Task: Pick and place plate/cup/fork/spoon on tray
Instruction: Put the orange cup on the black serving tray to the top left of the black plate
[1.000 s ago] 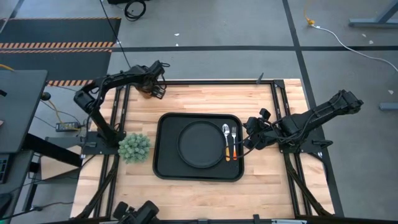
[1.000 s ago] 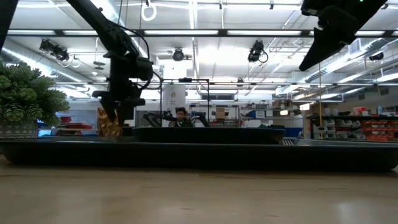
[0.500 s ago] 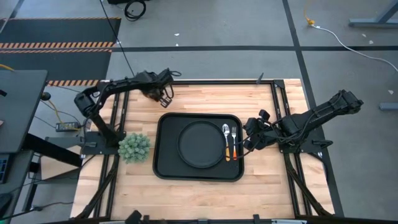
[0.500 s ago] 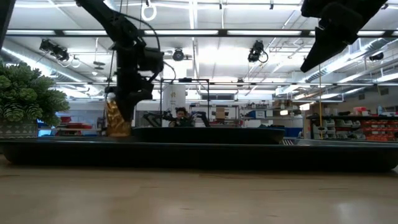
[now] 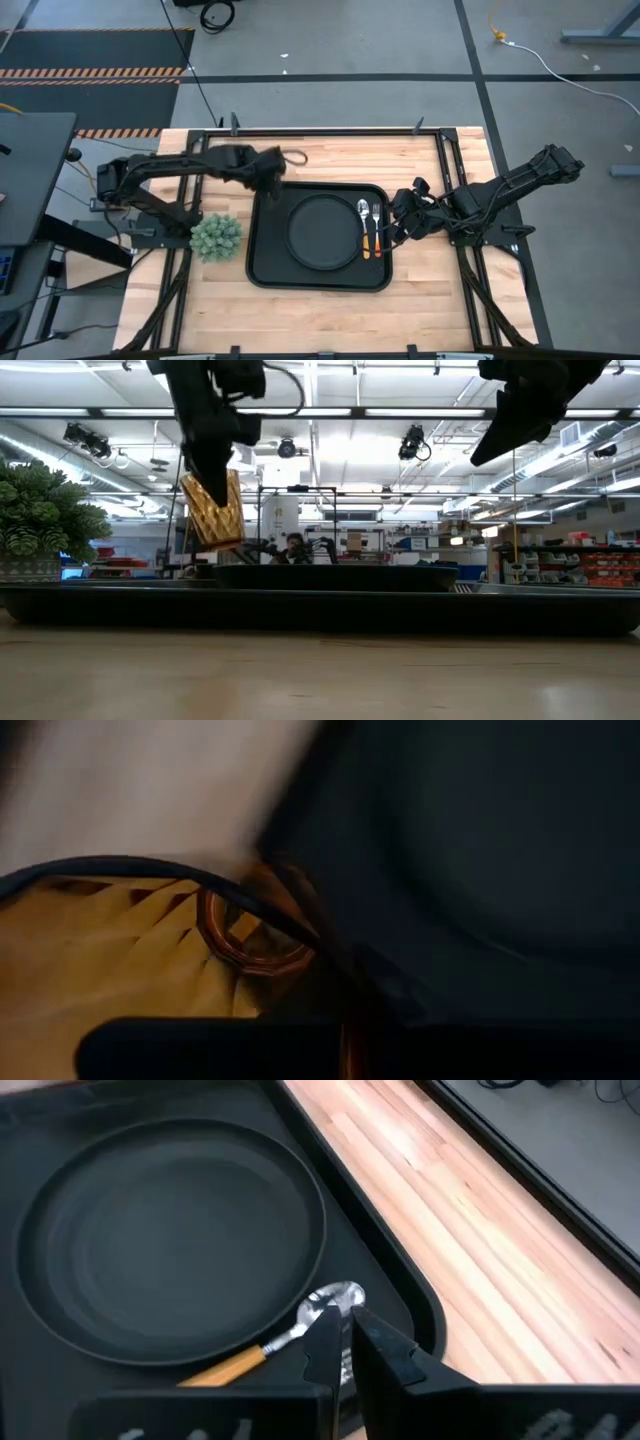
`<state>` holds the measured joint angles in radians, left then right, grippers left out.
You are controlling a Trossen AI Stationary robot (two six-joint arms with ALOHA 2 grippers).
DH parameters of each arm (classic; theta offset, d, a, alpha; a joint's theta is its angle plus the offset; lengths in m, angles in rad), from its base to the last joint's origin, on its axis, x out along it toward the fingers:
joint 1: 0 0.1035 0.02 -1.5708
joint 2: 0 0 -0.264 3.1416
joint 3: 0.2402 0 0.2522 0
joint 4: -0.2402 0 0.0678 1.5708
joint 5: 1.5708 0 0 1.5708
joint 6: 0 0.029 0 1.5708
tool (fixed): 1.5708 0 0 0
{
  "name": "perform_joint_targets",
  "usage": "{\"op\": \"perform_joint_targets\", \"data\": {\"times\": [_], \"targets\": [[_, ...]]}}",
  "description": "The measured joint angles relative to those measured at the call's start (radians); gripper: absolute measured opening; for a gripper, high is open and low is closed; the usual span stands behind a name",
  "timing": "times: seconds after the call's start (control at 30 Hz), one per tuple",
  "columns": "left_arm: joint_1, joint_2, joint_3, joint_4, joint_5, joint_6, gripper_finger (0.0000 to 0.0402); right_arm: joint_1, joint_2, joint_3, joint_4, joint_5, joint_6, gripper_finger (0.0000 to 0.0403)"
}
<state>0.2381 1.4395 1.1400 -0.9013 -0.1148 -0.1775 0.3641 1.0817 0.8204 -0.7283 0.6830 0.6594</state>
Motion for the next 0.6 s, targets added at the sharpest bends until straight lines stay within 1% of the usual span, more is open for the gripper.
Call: {"op": "perform_joint_targets", "data": {"times": [0.07, 0.13, 0.23, 0.33, 0.4, 0.5, 0.6], "targets": [[-0.05, -0.002, 0.0, -0.007, 0.088, 0.017, 0.0017, 0.0, 0.0, 0.0, 0.012, -0.005, 0.0, 0.0032], [-0.096, -0.001, 0.0, -0.006, 0.142, 0.032, 0.0016, 0.0, 0.0, 0.0, 0.017, -0.024, 0.003, 0.0032], [-0.149, 0.015, 0.0, 0.001, 0.146, 0.031, 0.0019, 0.0, 0.0, 0.0, 0.023, -0.055, 0.004, 0.0032], [-0.179, 0.037, 0.0, 0.004, 0.116, 0.03, 0.0022, 0.0, 0.0, 0.0, 0.03, -0.067, 0.004, 0.0032], [-0.187, 0.058, 0.0, 0.007, 0.074, 0.027, 0.0022, 0.0, 0.0, 0.0, 0.031, -0.068, 0.0, 0.0032], [-0.184, 0.093, 0.0, 0.004, -0.006, 0.033, 0.0021, 0.0, 0.0, 0.0, 0.031, -0.072, -0.005, 0.0032], [-0.165, 0.13, 0.0, -0.01, -0.039, 0.062, 0.0022, 0.0, 0.0, 0.0, 0.03, -0.077, -0.004, 0.0032]]}}
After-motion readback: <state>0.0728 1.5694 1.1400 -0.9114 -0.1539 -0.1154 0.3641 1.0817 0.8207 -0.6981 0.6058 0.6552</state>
